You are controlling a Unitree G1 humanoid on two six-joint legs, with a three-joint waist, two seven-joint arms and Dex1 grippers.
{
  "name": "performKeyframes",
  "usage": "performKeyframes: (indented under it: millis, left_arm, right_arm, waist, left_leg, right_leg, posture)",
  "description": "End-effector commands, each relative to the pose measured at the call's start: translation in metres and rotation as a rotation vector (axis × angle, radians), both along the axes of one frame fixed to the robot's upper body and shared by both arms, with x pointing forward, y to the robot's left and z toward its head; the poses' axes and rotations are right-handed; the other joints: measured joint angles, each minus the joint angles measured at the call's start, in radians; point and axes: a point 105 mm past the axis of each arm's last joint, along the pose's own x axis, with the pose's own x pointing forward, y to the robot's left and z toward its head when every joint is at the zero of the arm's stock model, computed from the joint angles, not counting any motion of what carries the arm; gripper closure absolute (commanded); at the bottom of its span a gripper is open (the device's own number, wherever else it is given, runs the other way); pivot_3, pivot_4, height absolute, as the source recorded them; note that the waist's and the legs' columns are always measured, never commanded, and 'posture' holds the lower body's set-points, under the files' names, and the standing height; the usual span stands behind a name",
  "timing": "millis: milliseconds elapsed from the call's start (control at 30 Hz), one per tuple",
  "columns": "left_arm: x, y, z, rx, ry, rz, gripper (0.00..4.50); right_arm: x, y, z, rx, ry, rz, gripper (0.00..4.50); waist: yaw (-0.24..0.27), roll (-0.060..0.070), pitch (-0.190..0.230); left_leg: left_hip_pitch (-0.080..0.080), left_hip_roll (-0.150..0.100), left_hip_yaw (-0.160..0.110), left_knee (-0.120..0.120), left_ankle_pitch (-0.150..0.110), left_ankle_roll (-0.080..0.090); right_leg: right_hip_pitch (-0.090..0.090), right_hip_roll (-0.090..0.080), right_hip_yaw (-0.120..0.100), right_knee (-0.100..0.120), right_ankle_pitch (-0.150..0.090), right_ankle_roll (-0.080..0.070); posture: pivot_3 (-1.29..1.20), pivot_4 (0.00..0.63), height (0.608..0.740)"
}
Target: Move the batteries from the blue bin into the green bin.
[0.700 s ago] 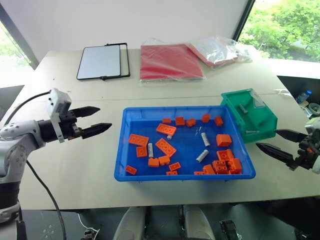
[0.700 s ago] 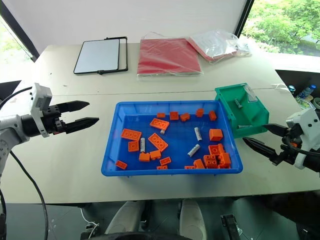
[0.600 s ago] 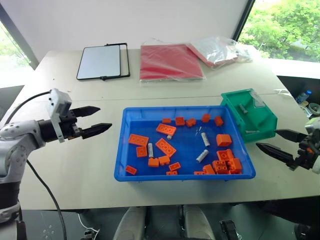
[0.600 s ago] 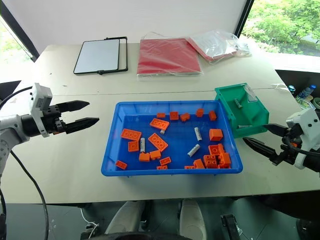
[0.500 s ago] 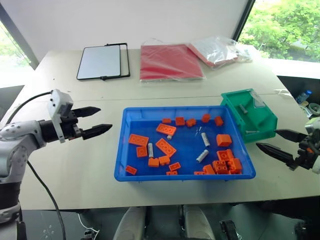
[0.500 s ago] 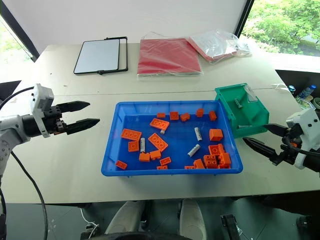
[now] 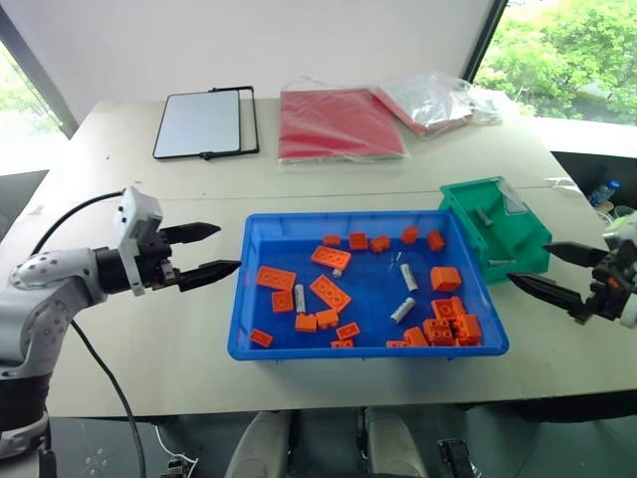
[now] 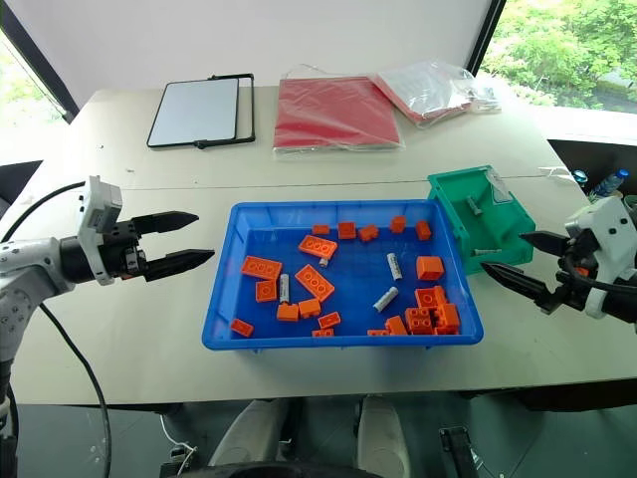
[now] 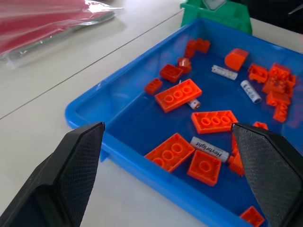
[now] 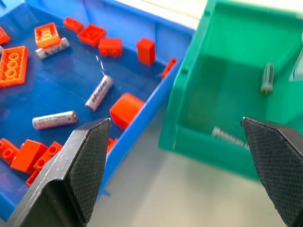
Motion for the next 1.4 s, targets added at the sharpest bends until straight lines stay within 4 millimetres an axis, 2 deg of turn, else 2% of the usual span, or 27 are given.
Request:
performKeyframes:
  millis: [33, 133, 267, 367, 433, 500, 600, 667, 800, 1033, 1400]
  left_arm:
    - [-0.007, -0.004, 0.015, 0.000, -0.043, -0.036, 0.02]
    - [-0.013, -0.008, 0.015, 0.029, -0.032, -0.087, 0.02]
    - [-0.020, -0.011, 0.017, 0.082, -0.026, -0.156, 0.02]
    - [-0.018, -0.010, 0.021, 0.086, -0.029, -0.158, 0.02]
    - [-0.018, -0.010, 0.023, 0.091, -0.031, -0.158, 0.02]
    - [-0.018, -0.010, 0.023, 0.093, -0.032, -0.154, 0.02]
    - [-0.022, -0.007, 0.024, 0.096, -0.021, -0.147, 0.02]
    - [-0.026, -0.006, 0.023, 0.103, -0.010, -0.149, 0.02]
    - [-0.031, -0.007, 0.022, 0.120, -0.004, -0.155, 0.02]
    - [-0.030, -0.007, 0.024, 0.125, -0.014, -0.145, 0.02]
    - [-0.024, -0.011, 0.029, 0.098, -0.035, -0.136, 0.02]
  right_arm:
    - [0.006, 0.025, 0.014, -0.011, -0.042, 0.101, 0.00]
    - [0.014, 0.061, 0.024, 0.021, -0.055, 0.239, 0.00]
    - [0.023, 0.130, 0.027, 0.051, -0.043, 0.482, 0.00]
    - [0.041, 0.165, 0.016, 0.037, -0.004, 0.534, 0.00]
    - [0.055, 0.184, 0.005, 0.054, 0.060, 0.505, 0.00]
    - [0.062, 0.198, -0.004, 0.054, 0.112, 0.495, 0.00]
    - [0.054, 0.235, -0.021, 0.060, 0.198, 0.575, 0.00]
    - [0.047, 0.250, -0.030, 0.065, 0.249, 0.622, 0.00]
    - [0.042, 0.264, -0.047, 0.042, 0.311, 0.652, 0.00]
    - [0.035, 0.275, -0.063, 0.000, 0.371, 0.704, 0.00]
    - [0.054, 0.282, -0.086, -0.134, 0.358, 0.677, 0.00]
  waist:
    - [-0.001, 0.000, 0.000]
    - [-0.004, 0.001, 0.000]
    - [-0.012, 0.000, 0.001]
    - [-0.009, 0.000, 0.002]
    - [-0.009, 0.000, 0.002]
    - [-0.005, 0.000, 0.002]
    - [-0.004, 0.000, 0.002]
    - [-0.008, 0.000, 0.002]
    - [-0.011, 0.000, 0.002]
    - [-0.027, 0.000, 0.002]
    - [-0.031, 0.000, 0.002]
  left_leg:
    - [0.000, 0.000, 0.000, 0.001, 0.000, 0.000]
    - [0.000, 0.000, 0.001, 0.003, 0.000, 0.000]
    - [0.000, 0.000, 0.000, 0.005, 0.000, 0.000]
    - [-0.001, 0.001, -0.001, 0.004, 0.000, 0.000]
    - [-0.002, 0.000, -0.001, 0.005, 0.000, 0.000]
    - [-0.006, 0.000, -0.001, 0.006, 0.000, 0.000]
    - [-0.010, -0.002, -0.001, 0.006, 0.000, 0.000]
    - [-0.010, -0.002, 0.000, 0.005, 0.000, 0.000]
    - [-0.011, -0.002, 0.000, 0.005, 0.000, -0.001]
    - [-0.010, -0.001, -0.001, 0.006, 0.001, -0.002]
    - [-0.010, -0.001, 0.000, 0.006, 0.002, -0.003]
  right_leg:
    - [0.000, 0.000, 0.000, 0.000, 0.000, 0.000]
    - [0.000, 0.000, 0.000, 0.002, 0.000, 0.000]
    - [-0.001, 0.000, 0.000, 0.004, 0.000, -0.001]
    - [-0.002, 0.000, 0.000, 0.005, 0.000, -0.001]
    - [-0.003, 0.000, 0.000, 0.005, 0.000, -0.001]
    - [-0.006, 0.000, 0.000, 0.006, 0.000, -0.001]
    - [-0.011, 0.000, 0.000, 0.008, 0.003, 0.000]
    - [-0.013, 0.000, 0.000, 0.009, 0.004, 0.001]
    - [-0.015, 0.002, 0.000, 0.011, 0.004, 0.001]
    - [-0.015, 0.003, 0.000, 0.011, 0.005, 0.000]
    - [-0.017, 0.005, 0.001, 0.016, 0.006, 0.001]
  posture:
    - [0.00, 0.150, 0.731]
    - [0.00, 0.150, 0.731]
    - [0.00, 0.150, 0.731]
    - [0.00, 0.150, 0.731]
    - [0.00, 0.150, 0.731]
    - [0.00, 0.150, 0.731]
    - [0.00, 0.150, 0.731]
    - [0.00, 0.150, 0.731]
    - [0.00, 0.150, 0.731]
    - [0.00, 0.150, 0.731]
    - [0.00, 0.150, 0.731]
